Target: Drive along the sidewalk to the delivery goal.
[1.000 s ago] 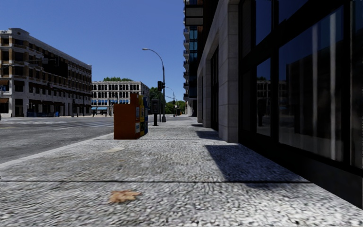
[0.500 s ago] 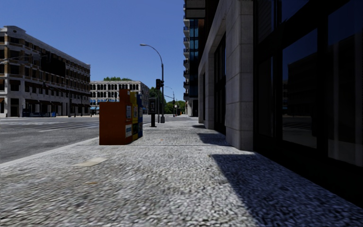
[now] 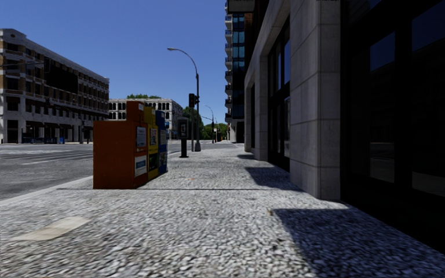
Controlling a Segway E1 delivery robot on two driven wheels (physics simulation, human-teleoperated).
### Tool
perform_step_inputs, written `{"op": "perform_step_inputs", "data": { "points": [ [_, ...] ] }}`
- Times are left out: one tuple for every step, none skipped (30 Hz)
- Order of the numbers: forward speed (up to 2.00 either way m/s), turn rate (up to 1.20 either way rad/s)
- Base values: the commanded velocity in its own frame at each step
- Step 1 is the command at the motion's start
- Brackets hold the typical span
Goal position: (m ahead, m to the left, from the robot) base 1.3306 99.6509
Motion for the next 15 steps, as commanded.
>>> {"op": "perform_step_inputs", "data": {
  "points": [
    [2.00,0.00],
    [2.00,0.00],
    [2.00,0.00],
    [2.00,0.00],
    [2.00,0.00],
    [2.00,0.00],
    [2.00,0.00],
    [2.00,0.00],
    [2.00,0.00],
    [2.00,0.00],
    [2.00,0.00],
    [2.00,0.00],
    [2.00,0.00],
    [2.00,0.00],
    [2.00,0.00]
  ]
}}
